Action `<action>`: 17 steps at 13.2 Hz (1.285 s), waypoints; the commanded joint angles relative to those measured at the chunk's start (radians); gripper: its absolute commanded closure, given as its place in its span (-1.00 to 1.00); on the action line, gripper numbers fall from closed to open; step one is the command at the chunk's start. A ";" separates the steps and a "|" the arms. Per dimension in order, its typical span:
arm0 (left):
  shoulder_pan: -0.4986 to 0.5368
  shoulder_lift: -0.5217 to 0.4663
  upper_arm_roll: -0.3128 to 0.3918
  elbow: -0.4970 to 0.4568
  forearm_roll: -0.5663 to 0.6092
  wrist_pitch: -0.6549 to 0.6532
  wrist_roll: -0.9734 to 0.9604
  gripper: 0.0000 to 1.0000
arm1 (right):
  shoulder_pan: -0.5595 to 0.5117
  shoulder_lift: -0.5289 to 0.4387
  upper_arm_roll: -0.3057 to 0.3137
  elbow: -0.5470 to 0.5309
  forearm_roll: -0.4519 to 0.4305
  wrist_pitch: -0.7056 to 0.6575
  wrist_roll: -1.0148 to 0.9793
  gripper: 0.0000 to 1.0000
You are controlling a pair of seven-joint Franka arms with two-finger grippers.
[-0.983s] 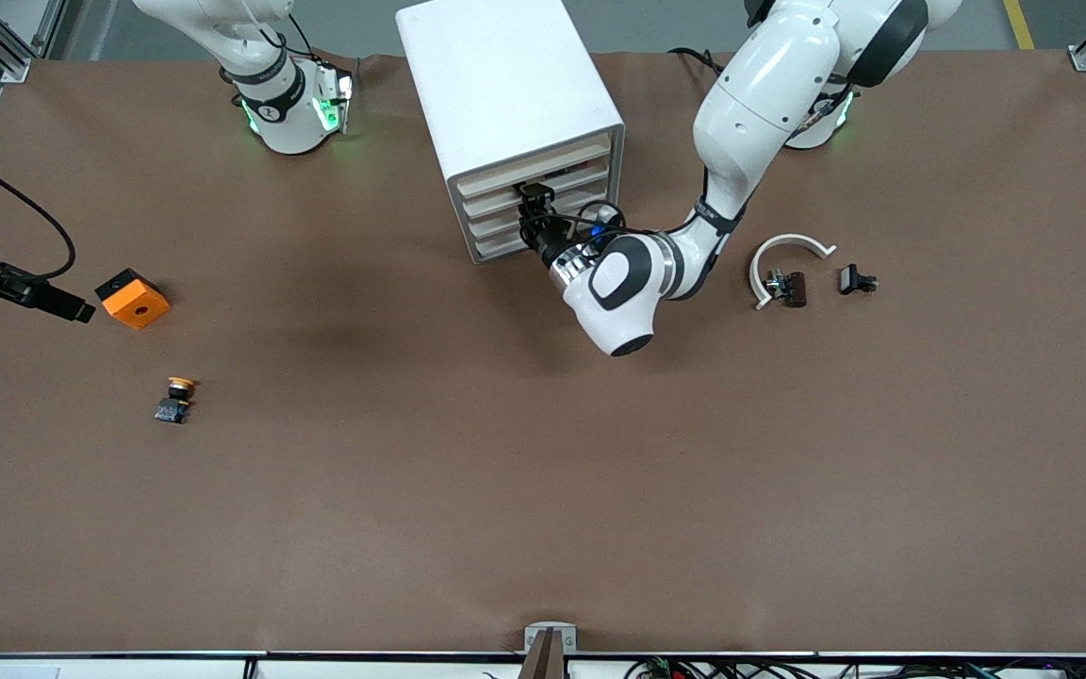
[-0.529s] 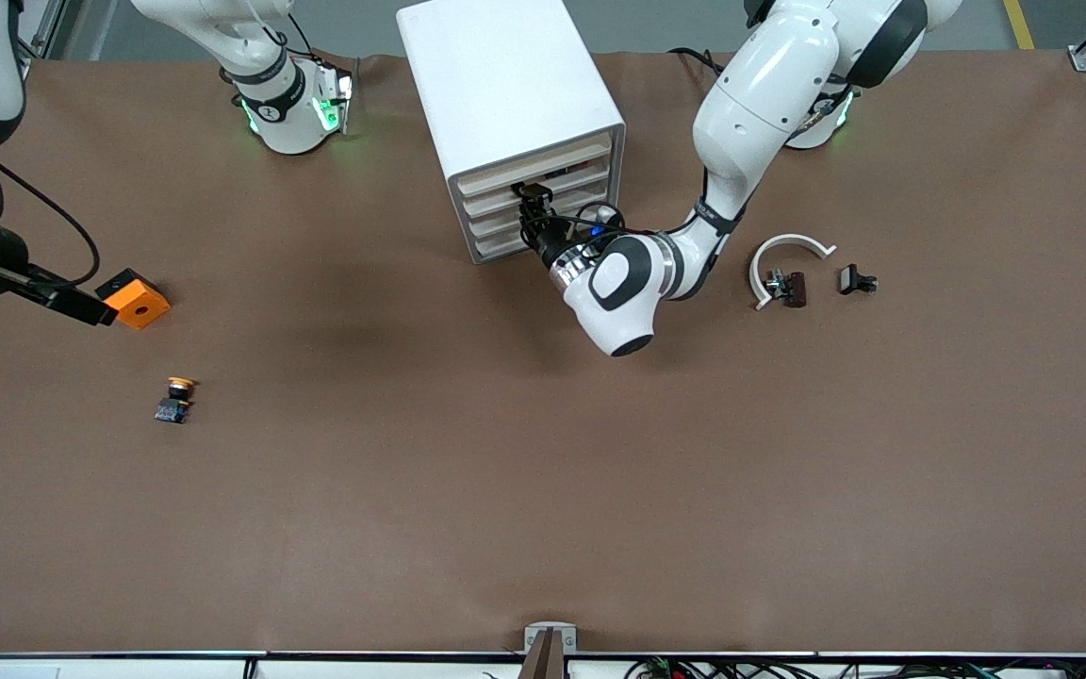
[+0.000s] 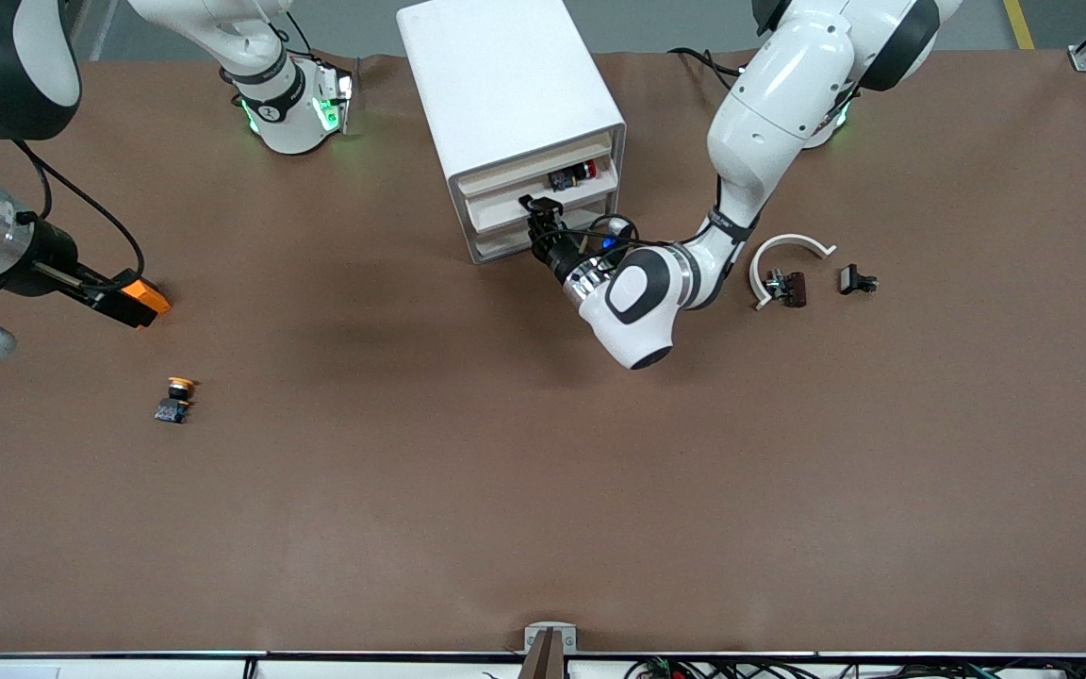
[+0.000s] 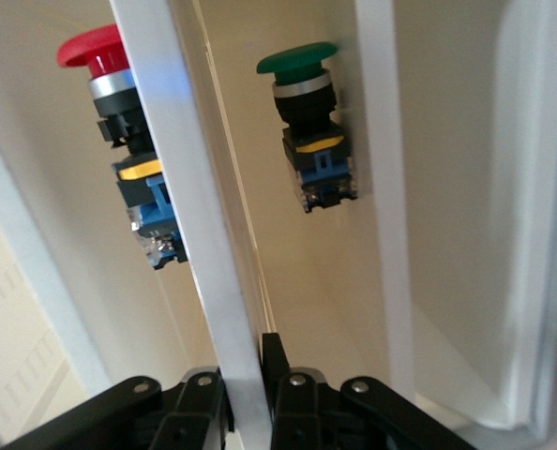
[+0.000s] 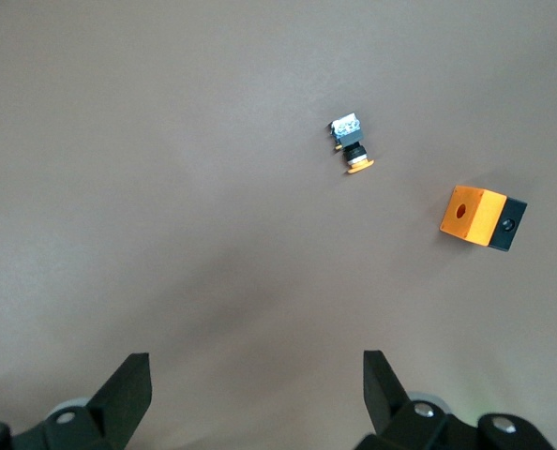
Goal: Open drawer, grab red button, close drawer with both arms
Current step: 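Pull the drawer open with the left gripper while the right gripper approaches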
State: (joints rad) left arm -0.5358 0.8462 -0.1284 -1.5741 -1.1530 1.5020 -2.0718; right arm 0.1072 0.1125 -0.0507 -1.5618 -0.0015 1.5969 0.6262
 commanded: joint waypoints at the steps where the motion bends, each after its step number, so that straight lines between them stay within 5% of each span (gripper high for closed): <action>1: 0.046 0.001 0.004 0.029 0.024 -0.017 0.035 0.90 | 0.031 0.006 -0.005 0.020 -0.014 -0.017 0.079 -1.00; 11: 0.154 0.001 0.006 0.080 0.125 -0.060 0.035 0.85 | 0.112 0.012 -0.005 0.020 -0.012 -0.026 0.271 -1.00; 17: 0.200 -0.001 0.006 0.094 0.164 -0.075 0.035 0.59 | 0.242 0.044 -0.005 0.020 -0.022 -0.025 0.510 -1.00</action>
State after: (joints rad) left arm -0.3823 0.8498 -0.1292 -1.4895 -1.0353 1.4822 -2.0614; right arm 0.3088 0.1332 -0.0489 -1.5621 -0.0046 1.5844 1.0571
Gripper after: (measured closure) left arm 0.824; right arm 0.000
